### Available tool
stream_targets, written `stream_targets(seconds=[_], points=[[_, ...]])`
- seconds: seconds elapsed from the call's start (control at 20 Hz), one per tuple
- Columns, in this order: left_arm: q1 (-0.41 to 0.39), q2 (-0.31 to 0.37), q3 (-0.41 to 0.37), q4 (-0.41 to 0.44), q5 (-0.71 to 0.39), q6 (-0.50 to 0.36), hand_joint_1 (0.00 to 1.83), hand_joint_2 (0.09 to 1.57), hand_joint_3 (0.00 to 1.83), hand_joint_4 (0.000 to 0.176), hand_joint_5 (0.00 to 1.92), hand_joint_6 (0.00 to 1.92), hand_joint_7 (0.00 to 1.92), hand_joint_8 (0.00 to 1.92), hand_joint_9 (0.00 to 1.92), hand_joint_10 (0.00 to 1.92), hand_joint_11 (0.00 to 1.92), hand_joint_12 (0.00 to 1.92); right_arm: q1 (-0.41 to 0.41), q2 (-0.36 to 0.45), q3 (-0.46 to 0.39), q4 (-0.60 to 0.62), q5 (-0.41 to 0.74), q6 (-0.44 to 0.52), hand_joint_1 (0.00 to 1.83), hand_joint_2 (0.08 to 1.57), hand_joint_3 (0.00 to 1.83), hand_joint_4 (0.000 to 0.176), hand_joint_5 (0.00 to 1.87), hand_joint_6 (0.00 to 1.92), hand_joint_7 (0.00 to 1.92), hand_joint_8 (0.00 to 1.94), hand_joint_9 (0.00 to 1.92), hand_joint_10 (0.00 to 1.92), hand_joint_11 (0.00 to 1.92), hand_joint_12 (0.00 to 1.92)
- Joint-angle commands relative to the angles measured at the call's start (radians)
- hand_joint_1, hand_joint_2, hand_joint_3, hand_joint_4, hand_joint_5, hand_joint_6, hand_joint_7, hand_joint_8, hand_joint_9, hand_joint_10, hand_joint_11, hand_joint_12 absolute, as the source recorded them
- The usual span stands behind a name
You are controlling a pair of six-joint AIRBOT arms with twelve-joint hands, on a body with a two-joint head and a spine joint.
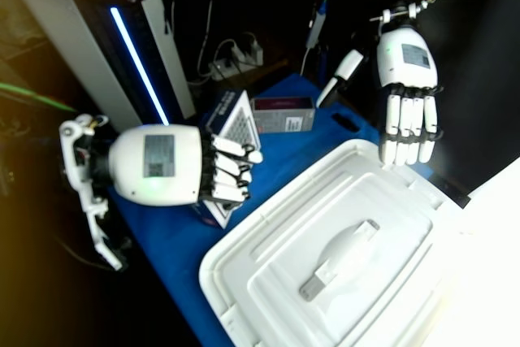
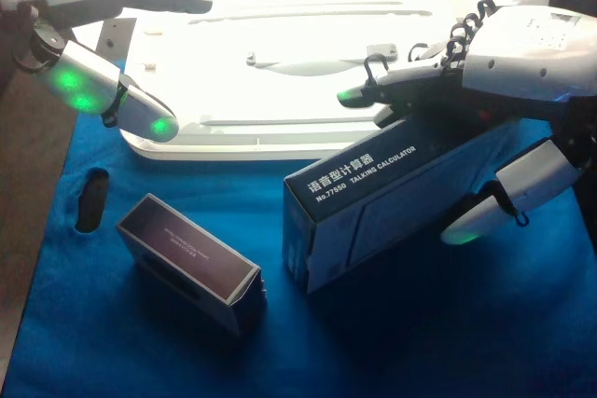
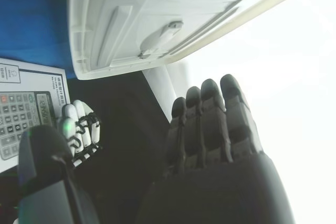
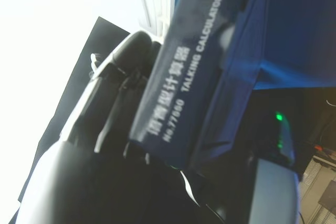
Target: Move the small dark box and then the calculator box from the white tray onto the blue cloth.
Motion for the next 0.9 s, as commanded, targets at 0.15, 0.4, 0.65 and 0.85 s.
stream_targets(seconds=[0.15,0.4,0.65,0.85], points=[[-0.003,-0.006,0.004,-0.045,-0.051,0.000,0.68,0.77,0.00,0.000,0.19,0.00,0.20,0.00,0.19,0.00,0.02,0.30,0.008,-0.002,-0.002,0.047,0.103,0.009,0.73,0.67,0.00,0.078,0.00,0.00,0.19,0.00,0.27,0.00,0.01,1.10],[-0.003,-0.006,0.005,-0.045,-0.051,0.001,0.67,0.78,0.00,0.000,0.19,0.00,0.21,0.00,0.19,0.00,0.03,0.31,0.008,-0.004,0.002,0.060,0.122,0.010,0.71,0.63,0.00,0.155,0.00,0.00,0.00,0.00,0.00,0.00,0.00,0.01],[-0.003,-0.008,0.006,-0.058,-0.051,0.015,0.69,0.78,0.00,0.000,0.16,0.00,0.21,0.00,0.19,0.00,0.00,0.31,0.008,-0.013,0.024,0.108,0.163,0.010,0.68,0.59,0.00,0.099,0.00,0.00,0.00,0.00,0.00,0.00,0.00,0.00],[0.002,-0.008,0.009,-0.149,-0.066,0.085,0.70,0.78,0.01,0.000,0.17,0.00,0.21,0.00,0.18,0.00,0.00,0.31,0.017,-0.022,0.054,0.162,0.230,0.010,0.81,0.63,0.00,0.151,0.00,0.00,0.00,0.00,0.00,0.00,0.00,0.00]])
